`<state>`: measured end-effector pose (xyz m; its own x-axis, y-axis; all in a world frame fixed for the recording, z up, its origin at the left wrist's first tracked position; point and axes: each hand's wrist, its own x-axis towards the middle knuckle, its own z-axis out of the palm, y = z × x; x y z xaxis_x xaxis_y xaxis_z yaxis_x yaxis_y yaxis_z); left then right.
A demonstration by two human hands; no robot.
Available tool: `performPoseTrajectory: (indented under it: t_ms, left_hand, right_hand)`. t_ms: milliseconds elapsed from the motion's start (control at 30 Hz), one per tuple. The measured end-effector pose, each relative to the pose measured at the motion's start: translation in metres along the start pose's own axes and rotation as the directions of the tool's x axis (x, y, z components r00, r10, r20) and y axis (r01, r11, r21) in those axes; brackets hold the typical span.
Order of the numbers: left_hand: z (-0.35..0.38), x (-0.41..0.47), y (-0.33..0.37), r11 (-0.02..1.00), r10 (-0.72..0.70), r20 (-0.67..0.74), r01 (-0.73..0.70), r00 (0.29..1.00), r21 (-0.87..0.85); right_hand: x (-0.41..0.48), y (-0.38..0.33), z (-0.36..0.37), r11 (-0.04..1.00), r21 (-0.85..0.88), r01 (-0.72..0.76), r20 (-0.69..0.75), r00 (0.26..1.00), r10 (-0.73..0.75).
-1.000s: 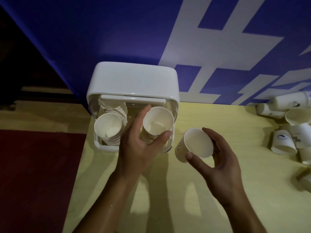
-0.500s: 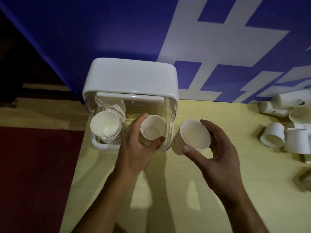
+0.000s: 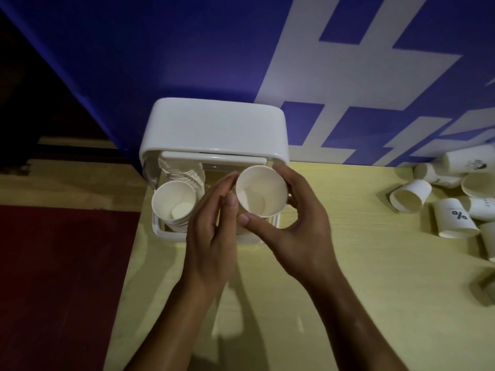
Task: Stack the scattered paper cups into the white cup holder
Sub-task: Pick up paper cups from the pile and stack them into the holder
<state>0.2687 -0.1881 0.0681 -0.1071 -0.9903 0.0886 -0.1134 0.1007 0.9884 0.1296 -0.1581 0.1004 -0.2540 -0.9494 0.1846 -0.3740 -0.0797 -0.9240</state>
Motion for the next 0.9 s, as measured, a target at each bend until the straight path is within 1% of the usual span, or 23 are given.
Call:
performPoseTrajectory:
  t_ms: [100,267,433,567,767,900]
  left_hand:
    - [0.001,0.001,-0.005,0.999,-0.030,-0.010,0.030,0.999,-0.021]
    - [0.004,-0.001,-0.019,0.997,-0.071,-0.022,0.072,0.997,0.034]
    - [0.003,-0.002,-0.029,0.988,-0.131,-0.036,0.133,0.991,0.082]
    - [0.002,-0.002,-0.030,0.977,-0.196,-0.027,0.198,0.980,0.083]
    - [0.002,-0.003,-0.031,0.966,-0.238,-0.031,0.240,0.971,0.094]
    - [0.003,-0.005,-0.029,0.962,-0.264,-0.022,0.265,0.964,0.063]
  right_hand:
    - [0.000,0.013,0.006,1.000,-0.015,-0.023,0.008,1.000,0.023]
    - [-0.001,0.034,0.008,0.997,-0.063,-0.034,0.043,0.998,0.037]
    - [-0.003,0.054,0.014,0.988,-0.133,-0.081,0.087,0.992,0.094]
    - [-0.003,0.064,0.021,0.974,-0.186,-0.132,0.116,0.981,0.155]
    - [-0.007,0.067,0.024,0.960,-0.175,-0.217,0.107,0.965,0.238]
    - [-0.009,0.069,0.021,0.946,-0.209,-0.247,0.116,0.954,0.275]
